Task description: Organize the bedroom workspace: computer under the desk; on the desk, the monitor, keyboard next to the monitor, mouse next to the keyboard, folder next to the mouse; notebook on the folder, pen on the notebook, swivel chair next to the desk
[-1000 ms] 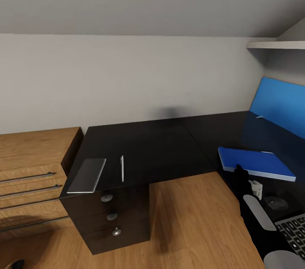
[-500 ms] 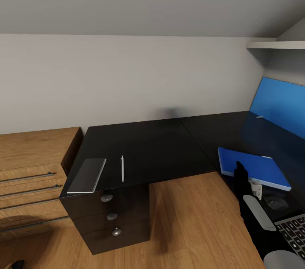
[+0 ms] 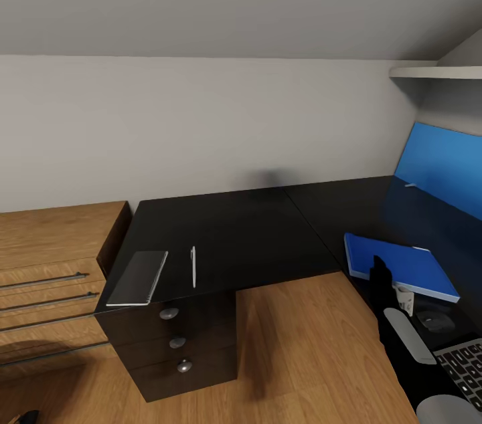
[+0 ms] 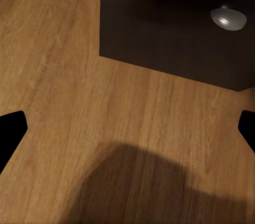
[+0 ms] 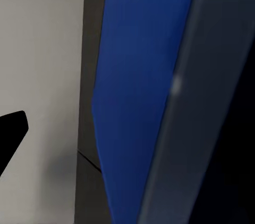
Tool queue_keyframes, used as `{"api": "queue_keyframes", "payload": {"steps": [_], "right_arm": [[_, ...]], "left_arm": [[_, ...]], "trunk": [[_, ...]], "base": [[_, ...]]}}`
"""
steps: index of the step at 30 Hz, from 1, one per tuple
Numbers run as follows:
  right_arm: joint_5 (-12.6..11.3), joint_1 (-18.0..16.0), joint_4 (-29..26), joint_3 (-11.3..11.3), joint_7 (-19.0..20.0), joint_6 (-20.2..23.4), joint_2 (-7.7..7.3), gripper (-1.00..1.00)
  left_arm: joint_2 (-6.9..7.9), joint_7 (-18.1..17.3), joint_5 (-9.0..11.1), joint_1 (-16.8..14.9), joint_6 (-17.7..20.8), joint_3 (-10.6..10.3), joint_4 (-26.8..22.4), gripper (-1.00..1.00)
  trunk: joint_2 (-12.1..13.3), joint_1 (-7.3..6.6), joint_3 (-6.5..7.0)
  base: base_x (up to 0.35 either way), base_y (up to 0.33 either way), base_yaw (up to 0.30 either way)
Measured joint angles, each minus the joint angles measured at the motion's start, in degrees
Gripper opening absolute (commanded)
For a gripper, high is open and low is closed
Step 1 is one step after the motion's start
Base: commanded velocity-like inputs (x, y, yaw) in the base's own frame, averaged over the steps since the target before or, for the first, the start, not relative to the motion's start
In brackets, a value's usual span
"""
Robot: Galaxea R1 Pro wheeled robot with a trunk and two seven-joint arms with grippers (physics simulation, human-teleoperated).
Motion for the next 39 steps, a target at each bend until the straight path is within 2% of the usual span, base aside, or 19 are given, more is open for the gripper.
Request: {"api": "queue_keyframes", "payload": {"steps": [31,39], "right_arm": [[0.18,0.00,-0.26,0.60,0.16,-0.05,0.08,1.00],[-0.19,0.02,-0.23,0.62,0.02,0.03,0.09,1.00]], "left_arm": [[0.06,0.08,-0.05,0.00,0.03,-0.09,0.08,1.00],[0.06,0.08,-0.04,0.00,0.03,-0.02,0.07,1.00]], "trunk": [[0.00,0.00,0.00],[3.20,-1.75,1.43]], "base": [[-0.034,0.000,0.000],[0.000,0.000,0.000]]}}
